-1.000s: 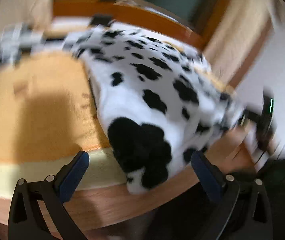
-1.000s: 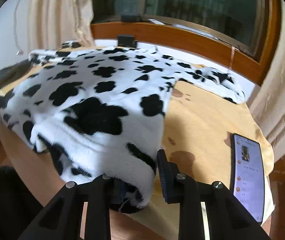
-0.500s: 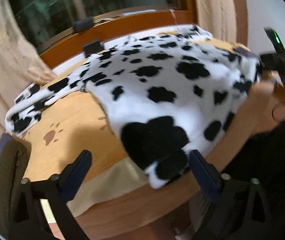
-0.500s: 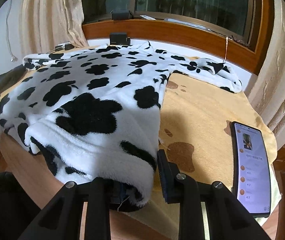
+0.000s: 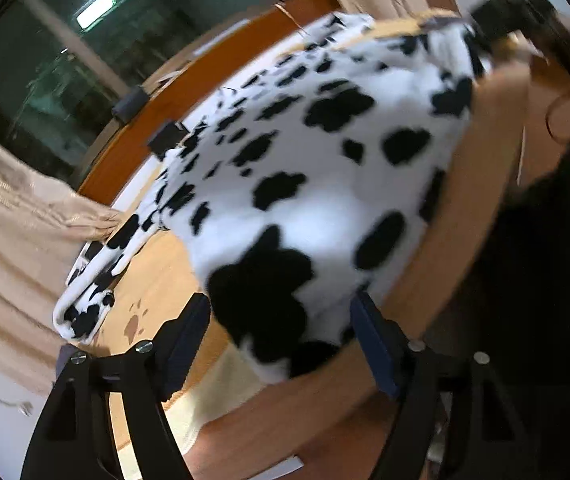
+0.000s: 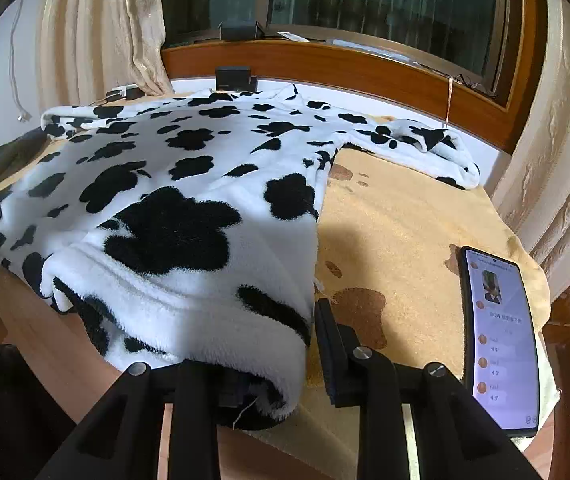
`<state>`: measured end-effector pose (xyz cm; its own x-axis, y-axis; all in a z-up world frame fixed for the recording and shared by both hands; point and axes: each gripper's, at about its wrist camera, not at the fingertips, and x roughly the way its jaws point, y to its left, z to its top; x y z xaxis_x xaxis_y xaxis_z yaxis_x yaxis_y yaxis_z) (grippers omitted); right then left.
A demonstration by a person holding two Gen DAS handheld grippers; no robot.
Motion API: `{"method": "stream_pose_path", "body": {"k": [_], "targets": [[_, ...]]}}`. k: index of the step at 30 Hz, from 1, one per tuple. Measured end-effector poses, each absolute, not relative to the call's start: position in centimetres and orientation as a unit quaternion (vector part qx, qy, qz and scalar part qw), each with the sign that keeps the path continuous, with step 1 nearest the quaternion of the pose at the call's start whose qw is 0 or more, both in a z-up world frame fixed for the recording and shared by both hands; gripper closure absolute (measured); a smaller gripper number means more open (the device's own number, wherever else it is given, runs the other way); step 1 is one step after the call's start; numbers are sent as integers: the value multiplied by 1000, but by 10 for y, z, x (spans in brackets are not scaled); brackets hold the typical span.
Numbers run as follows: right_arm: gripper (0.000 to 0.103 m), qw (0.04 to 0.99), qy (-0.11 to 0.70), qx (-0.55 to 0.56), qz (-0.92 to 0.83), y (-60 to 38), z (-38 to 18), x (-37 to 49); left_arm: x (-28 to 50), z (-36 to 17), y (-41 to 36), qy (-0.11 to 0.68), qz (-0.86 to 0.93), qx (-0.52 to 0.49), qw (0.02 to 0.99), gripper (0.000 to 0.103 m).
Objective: Fold clothes
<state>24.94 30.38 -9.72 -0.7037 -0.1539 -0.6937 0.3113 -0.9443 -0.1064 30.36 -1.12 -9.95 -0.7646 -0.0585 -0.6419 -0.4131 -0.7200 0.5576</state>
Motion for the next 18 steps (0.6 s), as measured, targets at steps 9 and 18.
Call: {"method": "stream_pose_path", "body": {"k": [9, 18], "targets": [[75, 125, 105, 361, -918, 307, -96, 251, 287, -95, -23, 379, 871, -312, 7, 22], [74, 125, 115, 352, -920, 302, -98, 251, 283, -85, -29, 308, 905, -292, -5, 21]]}}
